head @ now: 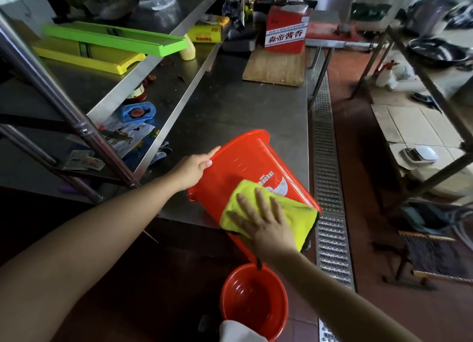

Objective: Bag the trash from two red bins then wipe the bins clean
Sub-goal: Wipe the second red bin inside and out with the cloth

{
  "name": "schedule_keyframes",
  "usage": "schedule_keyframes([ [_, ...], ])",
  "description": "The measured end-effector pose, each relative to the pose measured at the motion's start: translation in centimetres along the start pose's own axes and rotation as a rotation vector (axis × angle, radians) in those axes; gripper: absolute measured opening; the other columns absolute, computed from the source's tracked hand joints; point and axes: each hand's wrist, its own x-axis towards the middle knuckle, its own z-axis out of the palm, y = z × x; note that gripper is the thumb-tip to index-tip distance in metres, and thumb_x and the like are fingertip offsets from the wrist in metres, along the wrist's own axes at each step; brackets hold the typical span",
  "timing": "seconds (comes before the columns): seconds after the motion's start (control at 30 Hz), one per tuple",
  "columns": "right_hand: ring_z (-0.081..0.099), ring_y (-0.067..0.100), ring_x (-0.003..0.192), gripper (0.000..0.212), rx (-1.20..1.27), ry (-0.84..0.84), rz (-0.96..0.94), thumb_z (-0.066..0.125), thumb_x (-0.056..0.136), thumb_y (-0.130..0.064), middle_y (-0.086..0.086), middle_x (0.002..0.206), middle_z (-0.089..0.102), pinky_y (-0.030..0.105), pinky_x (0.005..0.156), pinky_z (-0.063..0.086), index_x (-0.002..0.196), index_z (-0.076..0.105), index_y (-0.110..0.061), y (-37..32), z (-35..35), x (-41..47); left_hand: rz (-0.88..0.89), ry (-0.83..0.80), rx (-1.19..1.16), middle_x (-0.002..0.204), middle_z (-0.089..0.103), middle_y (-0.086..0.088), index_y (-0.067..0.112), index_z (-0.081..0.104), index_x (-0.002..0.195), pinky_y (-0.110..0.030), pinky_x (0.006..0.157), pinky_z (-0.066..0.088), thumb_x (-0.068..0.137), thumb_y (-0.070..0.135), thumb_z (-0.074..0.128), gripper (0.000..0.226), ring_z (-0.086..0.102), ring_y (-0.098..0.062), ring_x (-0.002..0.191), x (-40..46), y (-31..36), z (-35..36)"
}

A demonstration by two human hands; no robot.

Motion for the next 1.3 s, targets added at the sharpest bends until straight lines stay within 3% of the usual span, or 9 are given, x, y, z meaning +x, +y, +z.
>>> schedule_keyframes([
  [0.1,0.005,0.037,0.154,0.062,0.043,0.038,-0.026,0.037,0.097,-0.068,-0.004,0.168,0.009,0.058,0.120,0.015,0.154,0.029,-0.045,1.9,-0.4,-0.2,0.007,-0.003,0.007,0.142,0.052,0.008,0.076,0.024,0.129,-0.026,0.098,0.042,0.104,0.037,0.038,0.049,0.051,-0.015,0.128,-0.2,-0.1,0.0],
  [0.27,0.028,0.025,0.148,0.063,0.505,-0.061,0.567,0.045,0.091,-0.072,-0.012,0.164,0.024,0.052,0.113,0.033,0.149,0.034,-0.052,10.2,-2.6,0.2,-0.033,-0.010,0.014,0.147,0.047,0.006,0.071,0.019,0.135,-0.033,0.103,0.040,0.104,0.039,0.036,0.047,0.046,-0.018,0.133,-0.4,0.6,0.2],
  [0.33,0.029,0.024,0.147,0.063,0.587,-0.062,0.656,0.042,0.090,-0.074,-0.012,0.163,0.026,0.054,0.113,0.032,0.149,0.033,-0.053,10.8,-2.7,-0.1,-0.028,-0.009,0.023,0.147,0.046,0.007,0.070,0.020,0.135,-0.031,0.101,0.041,0.104,0.039,0.037,0.047,0.048,-0.018,0.132,-0.2,0.8,0.0],
  [0.6,0.006,0.041,0.153,0.064,0.089,0.111,0.252,0.044,0.098,-0.065,0.000,0.168,0.012,0.061,0.118,0.018,0.156,0.027,-0.043,1.8,1.4,-6.6,-0.034,-0.063,-0.025,0.151,0.040,0.010,0.069,0.025,0.134,-0.033,0.108,0.034,0.103,0.044,0.040,0.043,0.039,-0.018,0.139,0.5,1.4,-0.3],
  [0.73,0.001,0.042,0.153,0.066,0.053,0.053,0.274,0.041,0.099,-0.061,0.000,0.169,0.006,0.061,0.118,0.012,0.158,0.020,-0.041,0.4,1.0,-2.7,-0.026,-0.093,-0.089,0.150,0.041,0.012,0.064,0.030,0.136,-0.023,0.102,0.033,0.103,0.040,0.043,0.043,0.039,-0.013,0.138,0.5,0.9,-0.4],
  [0.83,-0.008,0.043,0.152,0.074,0.038,0.024,0.286,0.052,0.098,-0.051,0.002,0.169,-0.001,0.062,0.117,0.005,0.159,0.014,-0.038,-0.7,0.5,2.2,0.010,-0.109,-0.124,0.149,0.042,0.009,0.060,0.033,0.139,-0.022,0.105,0.033,0.103,0.037,0.044,0.044,0.039,-0.011,0.138,0.6,0.5,-0.6],
  [1.0,-0.029,0.035,0.149,0.063,0.100,-0.053,0.293,0.019,0.102,-0.060,-0.004,0.166,-0.020,0.062,0.120,0.000,0.159,0.001,-0.040,-2.6,-1.0,10.5,0.036,-0.098,-0.091,0.147,0.046,0.008,0.063,0.030,0.137,-0.027,0.107,0.039,0.103,0.036,0.042,0.045,0.043,-0.013,0.135,0.8,-0.6,-0.5],
  [1.1,-0.023,0.033,0.151,0.063,0.096,-0.047,0.279,0.014,0.101,-0.064,-0.005,0.168,-0.014,0.060,0.122,0.003,0.159,0.004,-0.041,-2.5,-1.4,10.5,0.073,-0.092,-0.085,0.148,0.045,0.006,0.064,0.029,0.138,-0.026,0.107,0.039,0.103,0.036,0.042,0.046,0.043,-0.013,0.135,0.6,-1.4,-0.6],
  [1.3,0.001,0.033,0.155,0.065,0.088,0.061,0.329,0.035,0.098,-0.071,-0.006,0.169,0.007,0.058,0.119,0.020,0.156,0.020,-0.046,0.1,0.1,0.3,0.073,-0.061,-0.067,0.148,0.044,0.009,0.070,0.024,0.135,-0.035,0.111,0.037,0.104,0.038,0.040,0.047,0.043,-0.014,0.135,0.2,-2.2,-0.6],
])
